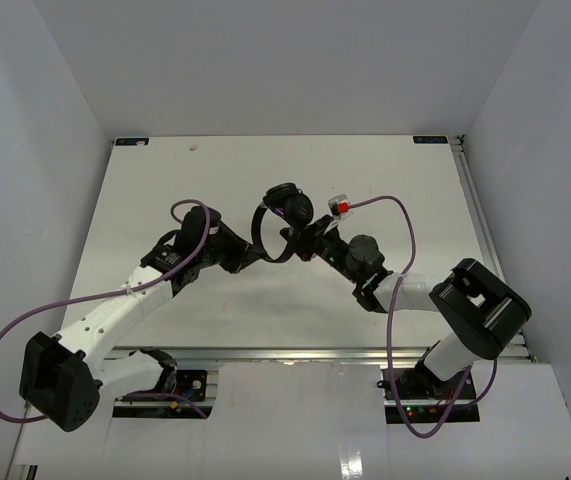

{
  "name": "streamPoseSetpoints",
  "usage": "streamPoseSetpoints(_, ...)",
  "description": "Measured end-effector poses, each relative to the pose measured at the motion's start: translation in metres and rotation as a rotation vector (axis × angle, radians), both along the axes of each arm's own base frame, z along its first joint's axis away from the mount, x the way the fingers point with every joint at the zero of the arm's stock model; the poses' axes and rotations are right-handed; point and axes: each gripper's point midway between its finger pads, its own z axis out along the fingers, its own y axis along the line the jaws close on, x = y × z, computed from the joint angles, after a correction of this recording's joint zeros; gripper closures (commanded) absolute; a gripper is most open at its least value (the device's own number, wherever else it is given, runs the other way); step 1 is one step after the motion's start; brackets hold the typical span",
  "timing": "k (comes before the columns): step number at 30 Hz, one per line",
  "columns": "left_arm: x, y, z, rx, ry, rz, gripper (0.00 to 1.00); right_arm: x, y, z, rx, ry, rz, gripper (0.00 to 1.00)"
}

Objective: Wrap the headphones

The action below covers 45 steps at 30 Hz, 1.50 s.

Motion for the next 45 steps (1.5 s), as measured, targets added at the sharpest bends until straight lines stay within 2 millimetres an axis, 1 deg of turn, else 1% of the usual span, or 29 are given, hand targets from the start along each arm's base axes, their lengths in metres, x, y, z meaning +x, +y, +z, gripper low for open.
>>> streamPoseSetpoints(4, -0.001, 0.001, 0.001, -0.019, 0.000, 0.013, 1.00, 0.000, 0.002, 0.006, 0.037, -0.008, 0.008, 0.79)
streamPoseSetpoints(8, -0.001, 0.003, 0.002, -0.027, -0.004, 0.031, 1.00, 0.000, 0.003, 0.003, 0.040, 0.001, 0.010, 0.69)
streamPoseSetpoints(10, 0.000, 0.002, 0.003, -0.032, -0.006, 0.033, 1.00, 0.001, 0.004, -0.001, 0.037, 0.009, 0.010, 0.67)
streamPoseSetpoints(14, 0.004, 0.000, 0.000, -0.028, 0.006, 0.038, 1.00, 0.002, 0.006, -0.013, 0.024, 0.029, 0.011, 0.67)
streamPoseSetpoints(17, 0.012, 0.005, -0.006, 0.017, 0.016, 0.077, 1.00, 0.001, 0.003, -0.019, 0.014, 0.038, 0.009, 0.66)
streamPoseSetpoints(20, 0.026, 0.015, -0.005, 0.084, 0.008, 0.133, 1.00, -0.004, -0.003, -0.032, -0.007, 0.058, 0.006, 0.62)
streamPoseSetpoints(22, 0.039, 0.022, 0.001, 0.115, -0.016, 0.174, 1.00, -0.009, -0.010, -0.046, -0.030, 0.082, 0.006, 0.58)
streamPoseSetpoints(25, 0.053, 0.033, 0.008, 0.150, -0.050, 0.228, 1.00, -0.019, -0.019, -0.065, -0.067, 0.114, 0.013, 0.56)
streamPoseSetpoints(27, 0.060, 0.041, 0.009, 0.178, -0.059, 0.255, 1.00, -0.025, -0.024, -0.076, -0.092, 0.129, 0.025, 0.55)
streamPoseSetpoints(30, 0.069, 0.047, 0.002, 0.226, -0.053, 0.278, 1.00, -0.036, -0.029, -0.090, -0.124, 0.148, 0.044, 0.55)
streamPoseSetpoints(32, 0.075, 0.051, -0.008, 0.269, -0.035, 0.282, 1.00, -0.044, -0.036, -0.099, -0.144, 0.156, 0.055, 0.57)
streamPoseSetpoints(34, 0.077, 0.054, -0.021, 0.317, -0.015, 0.278, 1.00, -0.054, -0.044, -0.106, -0.168, 0.160, 0.062, 0.61)
streamPoseSetpoints(36, 0.077, 0.058, -0.033, 0.361, 0.008, 0.269, 1.00, -0.059, -0.049, -0.107, -0.180, 0.145, 0.068, 0.63)
streamPoseSetpoints(38, 0.076, 0.062, -0.041, 0.395, 0.024, 0.261, 1.00, -0.062, -0.051, -0.102, -0.182, 0.118, 0.072, 0.64)
streamPoseSetpoints(40, 0.074, 0.065, -0.044, 0.418, 0.027, 0.252, 1.00, -0.062, -0.053, -0.093, -0.174, 0.082, 0.082, 0.65)
streamPoseSetpoints(42, 0.074, 0.066, -0.045, 0.431, 0.022, 0.244, 1.00, -0.057, -0.057, -0.084, -0.156, 0.057, 0.080, 0.64)
streamPoseSetpoints(45, 0.073, 0.068, -0.045, 0.450, 0.012, 0.229, 1.00, -0.051, -0.063, -0.080, -0.130, 0.072, 0.093, 0.63)
